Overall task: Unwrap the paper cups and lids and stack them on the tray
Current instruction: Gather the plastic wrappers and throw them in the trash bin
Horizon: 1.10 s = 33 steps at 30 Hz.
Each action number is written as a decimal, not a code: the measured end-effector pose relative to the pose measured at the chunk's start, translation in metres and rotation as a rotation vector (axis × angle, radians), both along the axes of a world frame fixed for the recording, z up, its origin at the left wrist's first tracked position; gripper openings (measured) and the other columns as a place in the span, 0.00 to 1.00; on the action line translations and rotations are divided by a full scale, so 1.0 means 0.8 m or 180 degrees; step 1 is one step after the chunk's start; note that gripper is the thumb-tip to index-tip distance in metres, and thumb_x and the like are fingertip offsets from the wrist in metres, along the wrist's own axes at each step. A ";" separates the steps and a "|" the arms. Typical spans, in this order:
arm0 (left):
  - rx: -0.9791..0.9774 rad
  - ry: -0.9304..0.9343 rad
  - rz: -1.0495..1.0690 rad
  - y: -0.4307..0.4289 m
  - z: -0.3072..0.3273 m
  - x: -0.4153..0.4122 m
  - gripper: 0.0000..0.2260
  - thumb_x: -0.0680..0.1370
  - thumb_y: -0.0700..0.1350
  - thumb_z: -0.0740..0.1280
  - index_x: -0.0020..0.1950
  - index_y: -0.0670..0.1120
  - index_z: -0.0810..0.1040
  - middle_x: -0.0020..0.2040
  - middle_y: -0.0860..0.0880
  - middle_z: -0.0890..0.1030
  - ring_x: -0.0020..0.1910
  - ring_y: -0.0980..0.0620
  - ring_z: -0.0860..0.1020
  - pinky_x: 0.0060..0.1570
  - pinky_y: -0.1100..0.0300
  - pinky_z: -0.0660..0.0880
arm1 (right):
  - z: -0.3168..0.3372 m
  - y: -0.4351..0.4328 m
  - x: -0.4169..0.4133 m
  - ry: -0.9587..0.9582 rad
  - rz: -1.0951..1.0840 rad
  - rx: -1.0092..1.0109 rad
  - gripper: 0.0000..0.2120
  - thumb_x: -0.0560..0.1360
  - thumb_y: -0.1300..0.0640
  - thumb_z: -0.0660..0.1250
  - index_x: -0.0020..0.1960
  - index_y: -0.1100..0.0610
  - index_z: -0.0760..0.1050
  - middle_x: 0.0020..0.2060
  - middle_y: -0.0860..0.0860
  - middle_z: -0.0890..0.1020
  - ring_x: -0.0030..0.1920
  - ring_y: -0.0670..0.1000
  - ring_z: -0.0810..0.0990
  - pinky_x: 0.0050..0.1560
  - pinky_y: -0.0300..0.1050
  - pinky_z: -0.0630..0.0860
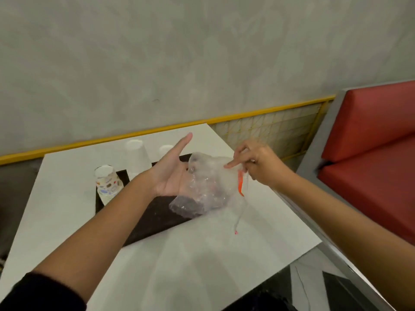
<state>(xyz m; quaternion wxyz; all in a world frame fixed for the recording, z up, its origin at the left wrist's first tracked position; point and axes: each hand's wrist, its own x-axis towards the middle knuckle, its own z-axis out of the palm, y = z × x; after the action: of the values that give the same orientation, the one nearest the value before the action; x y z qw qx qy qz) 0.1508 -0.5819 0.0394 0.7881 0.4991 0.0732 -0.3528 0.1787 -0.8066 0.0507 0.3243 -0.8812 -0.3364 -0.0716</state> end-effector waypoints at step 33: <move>-0.0167 0.0435 -0.0182 -0.359 -0.177 -0.105 0.12 0.76 0.41 0.61 0.58 0.40 0.75 0.53 0.40 0.80 0.46 0.45 0.82 0.42 0.55 0.81 | -0.175 -0.335 -0.216 0.3191 -0.1608 0.2478 0.10 0.75 0.69 0.62 0.48 0.61 0.80 0.46 0.56 0.82 0.46 0.53 0.82 0.46 0.40 0.80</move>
<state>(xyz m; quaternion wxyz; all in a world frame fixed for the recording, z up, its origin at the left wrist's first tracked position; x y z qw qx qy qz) 0.0671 -0.8691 -0.1026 0.7836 0.4550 0.1032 -0.4102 0.0062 -1.0748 -0.0892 0.7076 -0.6786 0.1207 0.1559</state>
